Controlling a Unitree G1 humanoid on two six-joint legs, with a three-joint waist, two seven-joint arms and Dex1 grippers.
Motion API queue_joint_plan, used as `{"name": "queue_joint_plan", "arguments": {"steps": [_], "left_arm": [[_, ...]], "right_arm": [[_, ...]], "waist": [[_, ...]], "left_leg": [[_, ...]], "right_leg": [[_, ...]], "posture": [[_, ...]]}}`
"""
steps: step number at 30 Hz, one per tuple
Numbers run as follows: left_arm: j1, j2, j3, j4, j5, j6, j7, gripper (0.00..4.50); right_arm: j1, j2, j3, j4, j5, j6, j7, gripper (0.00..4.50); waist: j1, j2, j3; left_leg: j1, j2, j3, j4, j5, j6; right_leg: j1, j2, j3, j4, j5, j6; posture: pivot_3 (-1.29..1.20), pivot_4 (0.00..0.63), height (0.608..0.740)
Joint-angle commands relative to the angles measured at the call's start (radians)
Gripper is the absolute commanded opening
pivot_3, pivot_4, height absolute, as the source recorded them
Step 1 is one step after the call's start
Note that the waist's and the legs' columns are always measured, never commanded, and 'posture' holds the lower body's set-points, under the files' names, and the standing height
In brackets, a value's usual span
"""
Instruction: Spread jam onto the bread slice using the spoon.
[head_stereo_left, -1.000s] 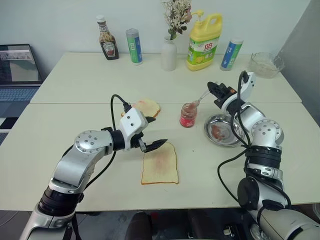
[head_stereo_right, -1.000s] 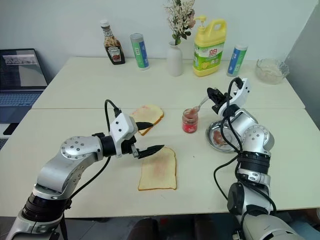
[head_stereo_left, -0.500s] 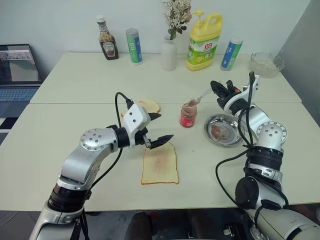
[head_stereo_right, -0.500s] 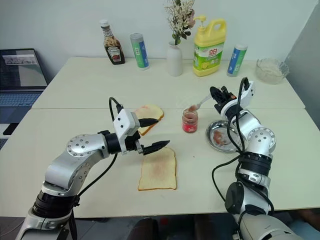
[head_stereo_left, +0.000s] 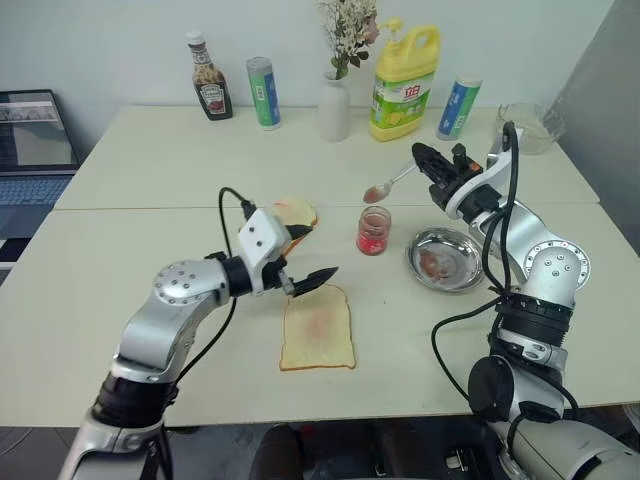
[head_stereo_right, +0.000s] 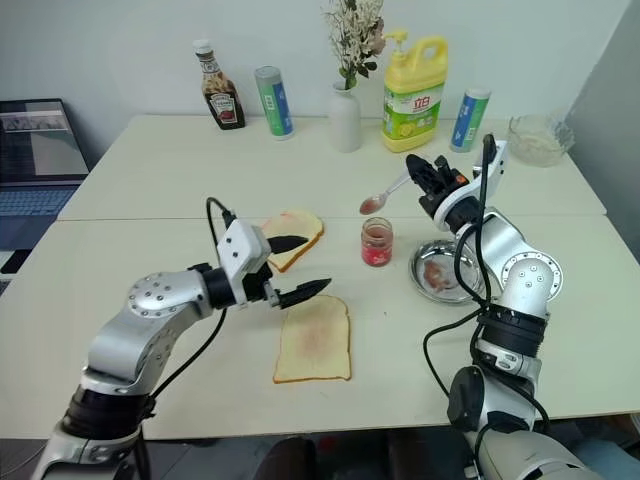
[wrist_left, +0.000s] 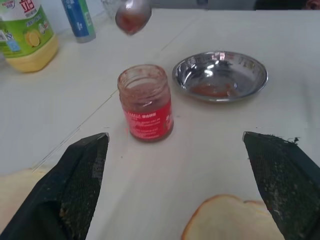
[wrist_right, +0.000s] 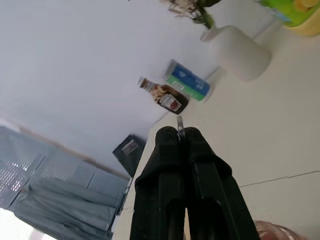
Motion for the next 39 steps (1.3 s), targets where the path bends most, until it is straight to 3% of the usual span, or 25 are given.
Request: {"name": "queue_joint_plan", "arguments": {"steps": [1,9,17,28,39], "left_arm": [[0.09,0.076,0.104,-0.07,-0.035,-0.009,-0.043,4.5],[0.317,0.196,0.249,-0.122,-0.08,-0.043,-0.151,4.5],[0.467,0.219,0.279,-0.128,-0.031,-0.15,-0.179,4.5],[0.497,0.18,0.214,-0.169,-0.001,-0.192,-0.142,4.5],[0.461,0.162,0.186,-0.167,-0.006,-0.183,-0.126,4.5]], "right_arm": [[0.026,0.001,0.093,-0.131,0.043,0.041,0.013,0.04],[0.146,-0.05,0.354,-0.293,-0.045,0.051,0.177,0.04],[0.28,-0.172,0.688,-0.369,-0.369,-0.156,0.47,0.04],[0.312,-0.224,0.875,-0.416,-0.692,-0.483,0.68,0.04],[0.316,-0.179,0.853,-0.374,-0.786,-0.584,0.718,0.04]], "waist": [[-0.006,0.0,0.0],[-0.006,0.001,0.0],[-0.005,0.001,0.001],[-0.005,0.0,0.001],[-0.003,0.0,0.001]], "left_leg": [[0.0,0.0,0.0,0.0,0.0,0.0],[0.0,0.0,0.0,-0.001,0.0,0.0],[-0.001,0.001,0.001,-0.001,0.0,0.0],[-0.001,0.001,0.001,-0.001,0.0,0.0],[0.0,0.0,0.0,0.0,0.0,0.0]], "right_leg": [[0.0,0.0,0.0,0.0,0.0,0.0],[-0.001,-0.001,0.0,-0.002,0.0,0.0],[0.0,-0.001,0.0,-0.007,-0.001,0.0],[0.0,-0.001,0.0,-0.007,-0.001,0.0],[0.001,-0.001,-0.001,-0.006,0.0,0.0]], "posture": [[0.0,0.15,0.74],[0.0,0.15,0.74],[0.0,0.15,0.74],[0.0,0.15,0.74],[0.0,0.15,0.74]]}}
